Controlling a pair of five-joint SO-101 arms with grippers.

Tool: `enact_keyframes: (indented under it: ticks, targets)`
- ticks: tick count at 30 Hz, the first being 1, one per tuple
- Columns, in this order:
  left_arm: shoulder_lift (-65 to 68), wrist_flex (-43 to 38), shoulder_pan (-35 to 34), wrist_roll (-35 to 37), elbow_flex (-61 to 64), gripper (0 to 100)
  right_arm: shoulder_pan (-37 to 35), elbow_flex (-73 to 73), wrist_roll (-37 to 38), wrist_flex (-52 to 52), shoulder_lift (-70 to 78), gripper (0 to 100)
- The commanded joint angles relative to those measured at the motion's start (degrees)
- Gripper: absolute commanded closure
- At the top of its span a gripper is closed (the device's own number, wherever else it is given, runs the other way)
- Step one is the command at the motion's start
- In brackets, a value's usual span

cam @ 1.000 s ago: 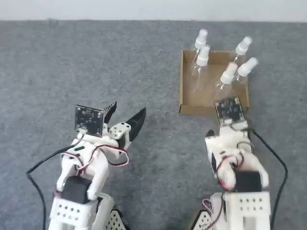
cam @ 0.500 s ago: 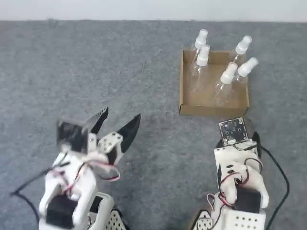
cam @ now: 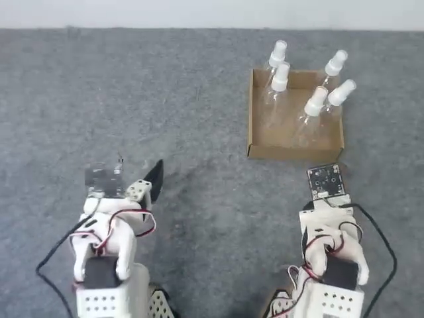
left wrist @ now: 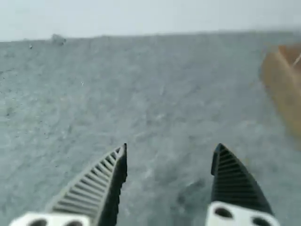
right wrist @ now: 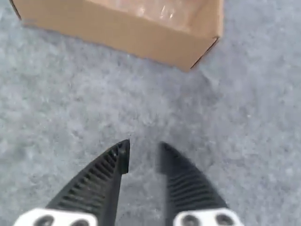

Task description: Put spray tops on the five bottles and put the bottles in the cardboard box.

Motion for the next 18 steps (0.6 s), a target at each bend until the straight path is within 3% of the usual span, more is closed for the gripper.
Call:
enact_keyframes:
  ticks: [1, 5, 6, 12, 18]
  targets:
    - [-0.79, -6.77, -0.97, -7.74, 7.25, 76, 0.57, 1.93, 0.53, 0.04, -0.84, 95.1]
    - [-1.14, -7.21, -1.32, -7.91, 6.81, 98, 0.66, 4.13, 0.53, 0.04, -0.84, 95.1]
    - [-1.14, -7.12, -1.58, -7.74, 6.81, 100, 0.66, 4.31, 0.44, 0.04, -0.84, 95.1]
    - [-1.14, 2.11, -4.13, -8.0, 6.9, 98, 1.1, 5.98, 0.53, 0.13, -0.75, 95.0]
    - [-1.14, 12.66, -12.75, -8.0, 6.9, 97, 4.44, 5.98, 0.53, 0.13, -0.57, 95.0]
